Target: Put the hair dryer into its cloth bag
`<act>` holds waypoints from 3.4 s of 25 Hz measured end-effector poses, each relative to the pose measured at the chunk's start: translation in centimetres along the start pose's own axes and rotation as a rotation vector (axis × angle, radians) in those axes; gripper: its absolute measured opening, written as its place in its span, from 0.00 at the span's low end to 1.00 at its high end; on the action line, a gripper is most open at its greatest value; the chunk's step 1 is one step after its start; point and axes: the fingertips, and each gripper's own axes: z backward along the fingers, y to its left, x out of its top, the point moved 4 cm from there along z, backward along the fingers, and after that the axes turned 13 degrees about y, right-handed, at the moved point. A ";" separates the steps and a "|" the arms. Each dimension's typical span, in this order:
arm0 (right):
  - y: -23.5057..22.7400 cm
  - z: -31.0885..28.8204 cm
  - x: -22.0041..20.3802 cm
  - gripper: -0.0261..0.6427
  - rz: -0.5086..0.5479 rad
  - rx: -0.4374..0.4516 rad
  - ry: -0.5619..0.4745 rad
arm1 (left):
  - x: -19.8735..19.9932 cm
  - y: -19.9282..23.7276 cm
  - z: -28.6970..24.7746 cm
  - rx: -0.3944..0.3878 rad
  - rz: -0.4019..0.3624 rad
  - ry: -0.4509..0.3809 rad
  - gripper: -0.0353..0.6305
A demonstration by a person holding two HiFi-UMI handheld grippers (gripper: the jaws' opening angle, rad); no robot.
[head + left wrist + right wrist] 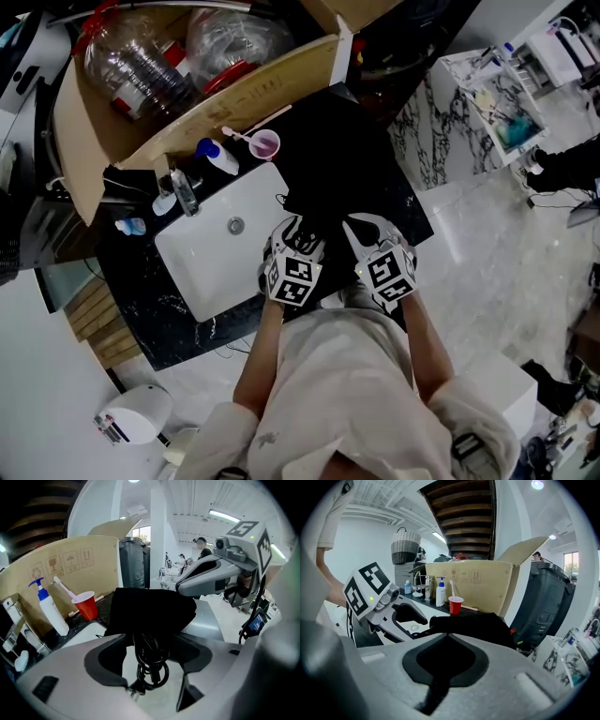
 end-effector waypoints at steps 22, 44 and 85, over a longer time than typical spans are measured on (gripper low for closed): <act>0.3 0.0 -0.4 0.05 -0.001 -0.007 0.015 | -6.2 0.4 -3.0 -0.030 -0.156 0.263 0.52; 0.7 0.3 -0.6 0.05 0.009 -0.007 0.011 | -5.6 0.1 -2.4 -0.044 -0.072 0.145 0.29; 2.5 0.4 -0.4 0.05 0.076 0.090 -0.012 | 1.7 1.0 -4.9 -0.047 0.091 -0.017 0.30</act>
